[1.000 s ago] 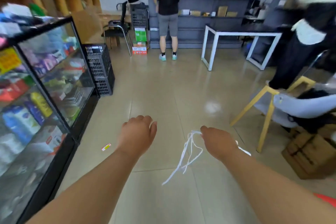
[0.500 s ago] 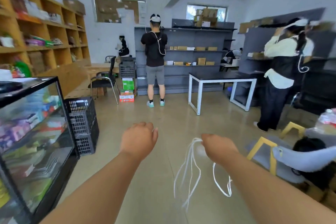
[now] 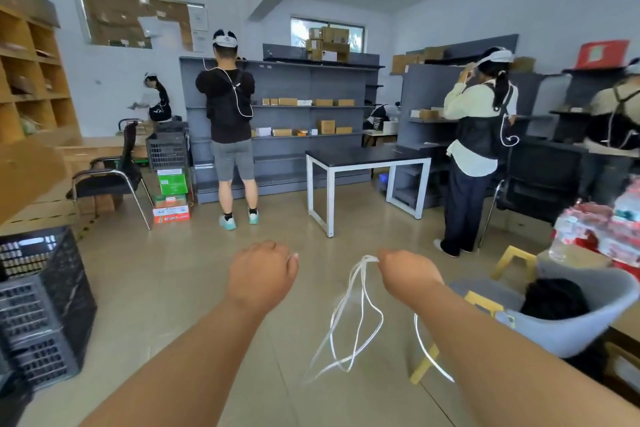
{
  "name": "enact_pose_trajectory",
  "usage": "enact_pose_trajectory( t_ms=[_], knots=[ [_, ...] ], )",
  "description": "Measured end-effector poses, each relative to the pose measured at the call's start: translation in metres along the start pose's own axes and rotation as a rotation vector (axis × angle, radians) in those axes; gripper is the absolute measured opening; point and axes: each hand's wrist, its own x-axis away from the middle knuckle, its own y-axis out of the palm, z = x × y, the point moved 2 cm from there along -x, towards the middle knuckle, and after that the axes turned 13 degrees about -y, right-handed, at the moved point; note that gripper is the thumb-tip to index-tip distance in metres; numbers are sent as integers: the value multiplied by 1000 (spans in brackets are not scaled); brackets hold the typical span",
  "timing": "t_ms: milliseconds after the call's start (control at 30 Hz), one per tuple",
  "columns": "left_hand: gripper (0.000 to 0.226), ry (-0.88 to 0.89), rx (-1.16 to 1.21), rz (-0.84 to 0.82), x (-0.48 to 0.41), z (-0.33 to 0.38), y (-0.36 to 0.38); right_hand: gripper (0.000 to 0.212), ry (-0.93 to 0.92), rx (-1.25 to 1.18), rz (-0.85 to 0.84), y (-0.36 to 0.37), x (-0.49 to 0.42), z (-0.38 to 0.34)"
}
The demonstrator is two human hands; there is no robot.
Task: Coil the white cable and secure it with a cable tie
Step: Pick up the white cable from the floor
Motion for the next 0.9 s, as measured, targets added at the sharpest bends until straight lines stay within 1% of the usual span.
enact_pose_trajectory(
  t_ms=[67, 200, 300, 367, 467, 533, 567, 700, 767, 900],
  knots=[
    [36, 8, -22, -6, -32, 14, 22, 26, -1, 5, -10, 10, -35, 21],
    [36, -13, -19, 35, -104, 39, 64, 24, -32, -14, -21, 27, -105, 63],
    [36, -16, -9, 39, -155, 62, 87, 26, -79, -19, -58, 36, -155, 92],
    [35, -6, -8, 71, -187, 76, 102, 26, -107, -9, -50, 38, -189, 111],
    [34, -15, -6, 33, -223, 92, 128, 27, -129, 10, -43, 37, -232, 137],
    [38, -20, -32, -26, -242, 102, 145, 27, -133, 21, -58, 37, -258, 154],
    [40, -23, -45, -6, -252, 106, 154, 28, -135, 26, -64, 38, -271, 163],
    [37, -35, -58, -19, -300, 126, 190, 26, -114, 26, -45, 51, -325, 198],
    [38, -30, -104, -20, -324, 136, 210, 26, -106, 24, -29, 61, -352, 215],
    [38, 14, -125, -43, -380, 153, 258, 24, -84, 30, -31, 83, -413, 249]
  ],
)
